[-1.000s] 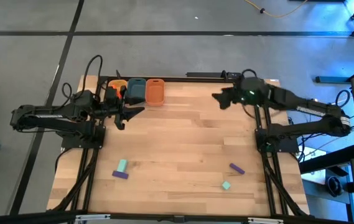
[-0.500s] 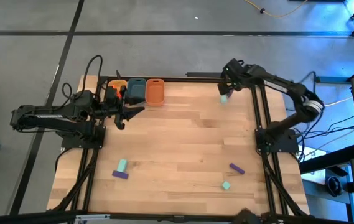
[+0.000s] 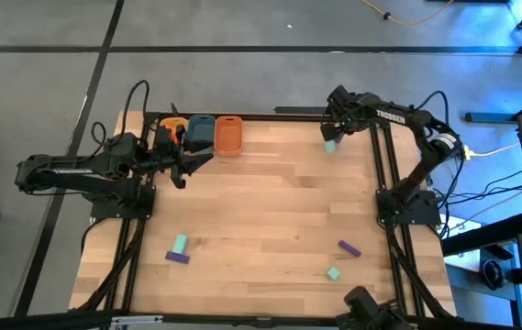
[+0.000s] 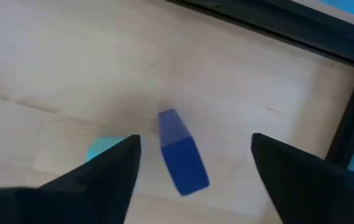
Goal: Sort & place blocks by color
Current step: Put the top violet block into the blue bin
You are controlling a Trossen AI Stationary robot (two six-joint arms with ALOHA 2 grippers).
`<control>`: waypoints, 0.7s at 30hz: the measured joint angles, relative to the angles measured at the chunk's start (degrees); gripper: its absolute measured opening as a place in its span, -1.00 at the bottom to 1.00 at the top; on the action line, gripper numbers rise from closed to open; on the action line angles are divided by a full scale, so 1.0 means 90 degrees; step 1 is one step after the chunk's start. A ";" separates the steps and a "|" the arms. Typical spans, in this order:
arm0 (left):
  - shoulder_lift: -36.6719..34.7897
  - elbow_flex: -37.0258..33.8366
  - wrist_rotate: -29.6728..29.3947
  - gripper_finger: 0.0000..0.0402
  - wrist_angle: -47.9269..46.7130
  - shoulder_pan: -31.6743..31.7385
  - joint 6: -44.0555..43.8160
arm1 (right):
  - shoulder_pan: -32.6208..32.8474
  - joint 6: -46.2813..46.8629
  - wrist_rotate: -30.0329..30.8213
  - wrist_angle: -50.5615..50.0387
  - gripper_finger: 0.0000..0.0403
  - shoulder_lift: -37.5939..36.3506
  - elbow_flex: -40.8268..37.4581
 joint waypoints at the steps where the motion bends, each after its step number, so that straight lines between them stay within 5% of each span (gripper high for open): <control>1: 0.0000 0.0000 0.0000 -0.03 0.0000 0.0000 0.0000 | -0.0016 -0.0006 0.0000 0.0020 0.41 0.0012 0.0000; 12: 0.0000 0.0000 0.0002 -0.03 0.0000 0.0000 -0.0024 | -0.0096 -0.0185 -0.0094 0.0093 -0.66 0.0028 0.0000; 21: 0.0000 0.0000 0.0002 -0.03 0.0001 -0.0001 -0.0024 | -0.0056 -0.0411 -0.0403 -0.0134 -0.70 -0.0577 -0.0002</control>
